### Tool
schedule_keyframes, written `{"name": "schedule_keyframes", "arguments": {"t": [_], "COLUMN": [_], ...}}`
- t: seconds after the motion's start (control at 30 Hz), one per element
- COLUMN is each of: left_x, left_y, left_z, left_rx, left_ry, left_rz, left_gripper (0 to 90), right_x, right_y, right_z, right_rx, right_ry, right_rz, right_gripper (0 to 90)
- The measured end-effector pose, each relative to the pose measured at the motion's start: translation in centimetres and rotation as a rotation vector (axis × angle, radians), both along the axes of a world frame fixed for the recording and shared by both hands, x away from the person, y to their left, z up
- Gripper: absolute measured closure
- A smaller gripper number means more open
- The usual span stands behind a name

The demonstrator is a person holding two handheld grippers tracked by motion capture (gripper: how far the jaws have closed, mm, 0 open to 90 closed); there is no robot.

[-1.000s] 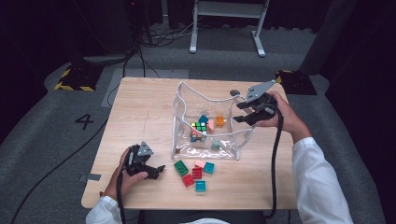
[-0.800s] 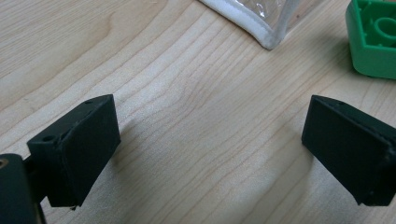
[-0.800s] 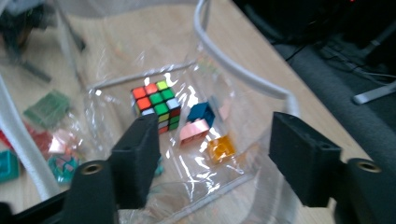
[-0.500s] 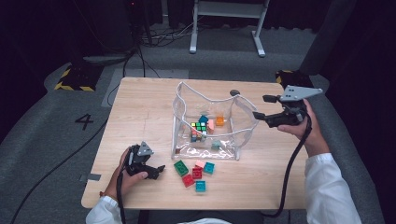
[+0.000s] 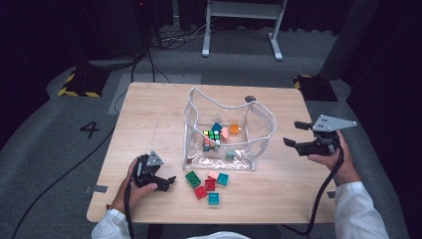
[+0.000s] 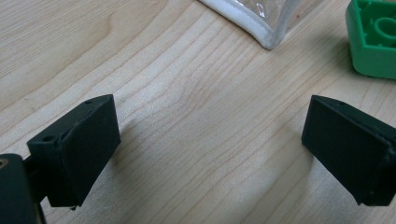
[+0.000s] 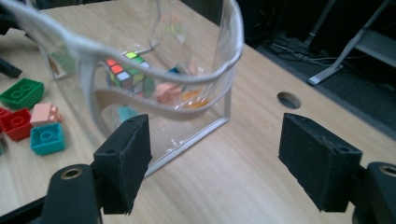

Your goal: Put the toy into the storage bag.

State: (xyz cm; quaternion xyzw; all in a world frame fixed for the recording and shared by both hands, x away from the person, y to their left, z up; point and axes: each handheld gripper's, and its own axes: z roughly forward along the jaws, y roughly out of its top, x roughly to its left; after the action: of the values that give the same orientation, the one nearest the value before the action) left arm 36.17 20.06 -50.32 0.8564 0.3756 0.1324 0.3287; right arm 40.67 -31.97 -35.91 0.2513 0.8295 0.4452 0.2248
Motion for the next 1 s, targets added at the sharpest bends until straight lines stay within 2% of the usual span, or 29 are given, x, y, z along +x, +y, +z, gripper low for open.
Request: {"name": "schedule_keyframes", "arguments": {"t": [0.1,0.2,0.27,0.4,0.5,0.57,0.63,0.77,0.83,0.9,1.0], "left_x": [0.0,0.0,0.0,0.0,0.0,-0.1,-0.1,-0.1,-0.1,-0.1,-0.1], "left_y": [0.0,0.0,0.0,0.0,0.0,0.0,0.0,0.0,0.0,0.0,0.0], "left_z": [0.0,0.0,0.0,0.0,0.0,0.0,0.0,0.0,0.0,0.0,0.0], "left_rx": [0.000,0.001,0.002,0.001,0.000,-0.002,-0.001,-0.003,-0.003,-0.003,-0.002], "left_ry": [0.000,-0.003,-0.004,-0.001,-0.002,0.000,-0.001,0.000,0.002,0.001,-0.002], "left_rz": [0.002,0.003,0.003,0.002,0.004,0.005,0.004,0.007,0.007,0.007,0.008], "left_gripper": [4.4,4.4,4.4,4.5,4.5,4.5,4.7,5.1,5.1,5.1,5.1], "right_x": [-0.5,-0.7,-0.9,-1.3,-1.8,-2.2,-2.6,-3.2,-3.5,-3.8,-4.3], "right_y": [0.1,0.3,0.7,1.4,2.4,3.1,3.8,5.4,6.3,7.1,7.9], "right_z": [-1.9,-4.1,-5.6,-7.9,-9.2,-10.1,-10.8,-12.6,-13.2,-13.8,-14.2], "right_rx": [0.006,0.035,0.021,0.046,0.012,0.011,-0.023,-0.036,-0.060,-0.088,-0.084], "right_ry": [0.030,0.092,0.123,0.196,0.211,0.225,0.230,0.270,0.283,0.280,0.252], "right_rz": [0.001,0.011,0.002,0.036,0.057,0.084,0.096,0.152,0.173,0.192,0.214], "right_gripper": [25.7,25.7,25.8,26.7,28.7,29.1,29.3,30.2,30.2,30.1,29.5]}}
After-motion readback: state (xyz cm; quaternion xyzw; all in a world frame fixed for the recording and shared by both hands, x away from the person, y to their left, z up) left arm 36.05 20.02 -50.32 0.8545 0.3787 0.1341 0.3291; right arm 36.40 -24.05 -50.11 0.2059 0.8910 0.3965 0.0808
